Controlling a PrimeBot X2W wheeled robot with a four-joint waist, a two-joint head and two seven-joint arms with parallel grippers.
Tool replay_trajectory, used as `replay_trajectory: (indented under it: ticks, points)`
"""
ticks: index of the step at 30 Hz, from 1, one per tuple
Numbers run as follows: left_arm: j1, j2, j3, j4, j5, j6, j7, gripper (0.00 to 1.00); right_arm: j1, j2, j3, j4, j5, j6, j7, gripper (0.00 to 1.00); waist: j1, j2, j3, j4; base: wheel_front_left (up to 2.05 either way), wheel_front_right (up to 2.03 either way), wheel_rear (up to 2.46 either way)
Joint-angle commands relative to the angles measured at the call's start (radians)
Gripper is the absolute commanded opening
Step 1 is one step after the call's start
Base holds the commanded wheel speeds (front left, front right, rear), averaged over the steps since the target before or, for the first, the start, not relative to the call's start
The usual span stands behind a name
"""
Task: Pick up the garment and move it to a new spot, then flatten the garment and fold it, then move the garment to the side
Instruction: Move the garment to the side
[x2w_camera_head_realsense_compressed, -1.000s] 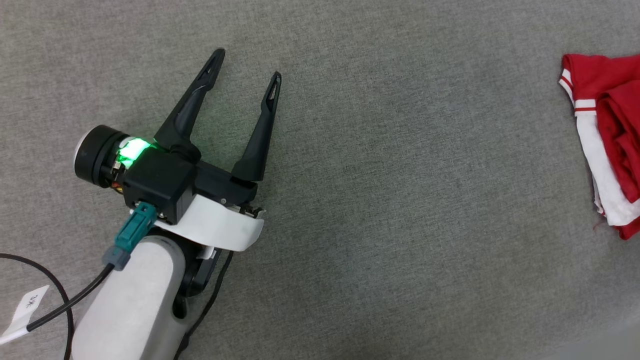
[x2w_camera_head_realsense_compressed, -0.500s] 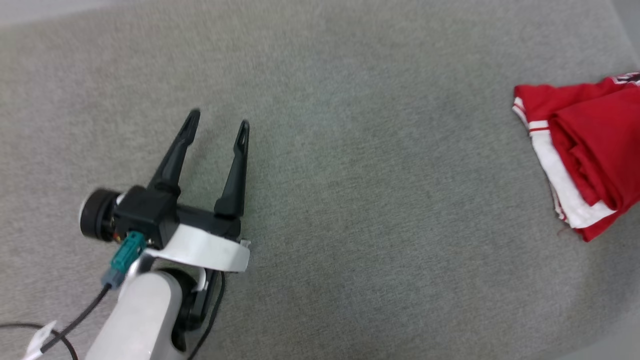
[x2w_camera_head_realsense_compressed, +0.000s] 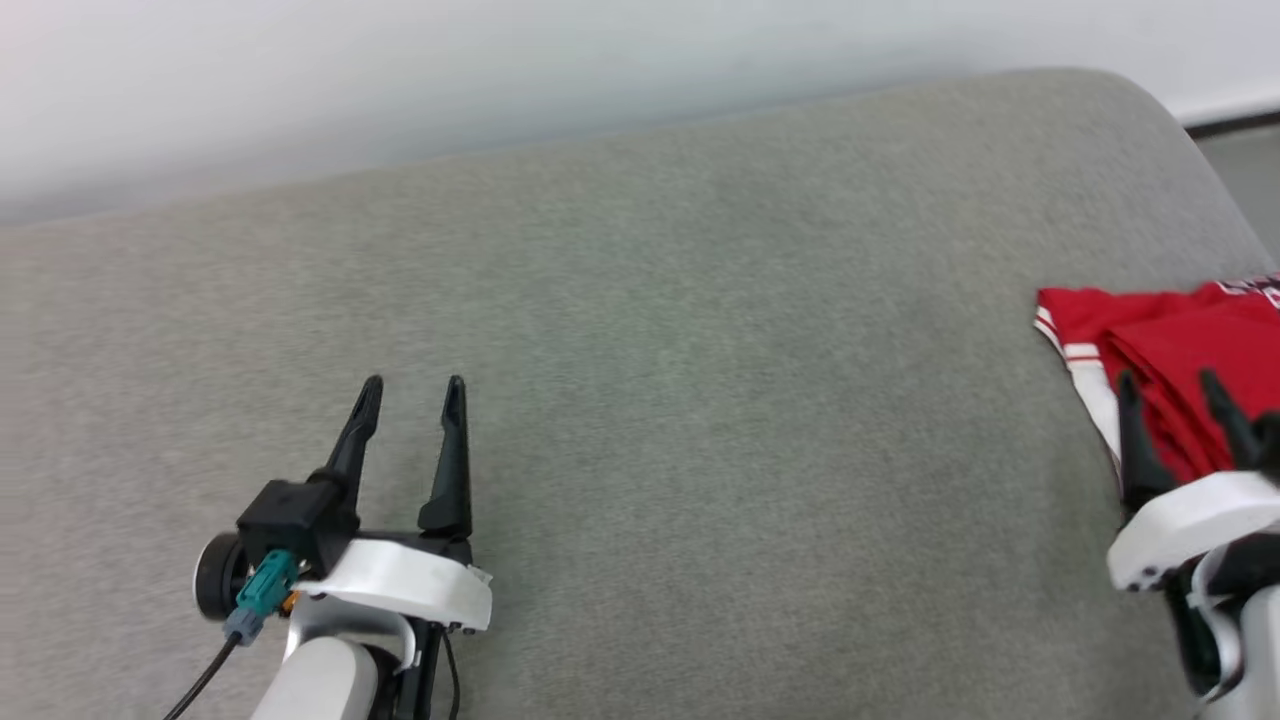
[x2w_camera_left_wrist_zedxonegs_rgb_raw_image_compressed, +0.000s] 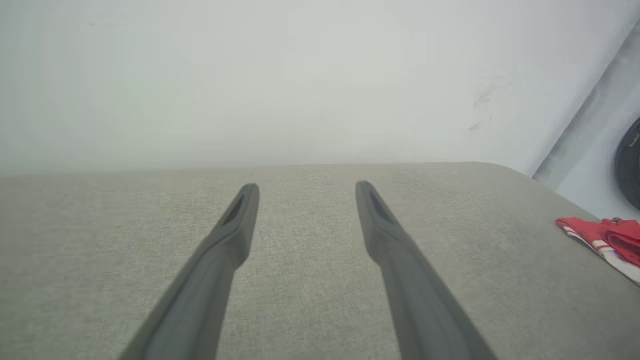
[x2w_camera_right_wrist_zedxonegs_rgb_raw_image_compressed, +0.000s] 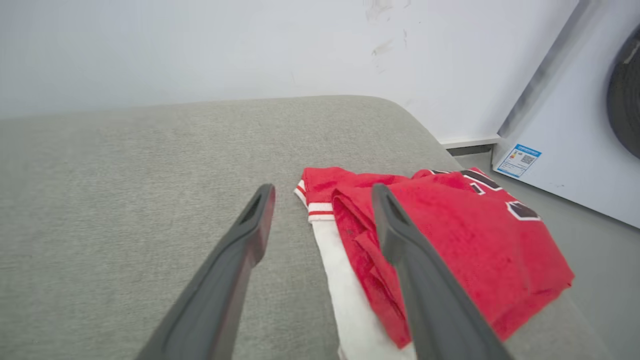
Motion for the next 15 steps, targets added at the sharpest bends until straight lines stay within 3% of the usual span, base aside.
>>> replay_trajectory:
  ticks: [1, 6, 15]
  points:
    - [0.012, -0.005, 0.004, 0.003, -0.004, 0.004, -0.004, 1.00, 0.016, 0.005, 0.005, -0.011, -0.004, -0.001, -0.006, 1.00, 0.0001, -0.0001, -0.039, 0.042, 0.00, 0.00, 0.00]
    - [0.041, -0.009, 0.043, 0.032, -0.020, 0.011, -0.017, 1.00, 0.099, 0.077, 0.028, -0.128, -0.012, -0.001, -0.008, 1.00, 0.0001, -0.0001, -0.080, 0.096, 0.00, 0.00, 0.00]
    - [0.104, 0.029, 0.087, 0.063, 0.003, 0.011, -0.023, 1.00, 0.210, 0.116, 0.092, -0.308, -0.040, -0.001, 0.017, 1.00, 0.0001, -0.0001, -0.154, 0.145, 0.00, 0.00, 0.00]
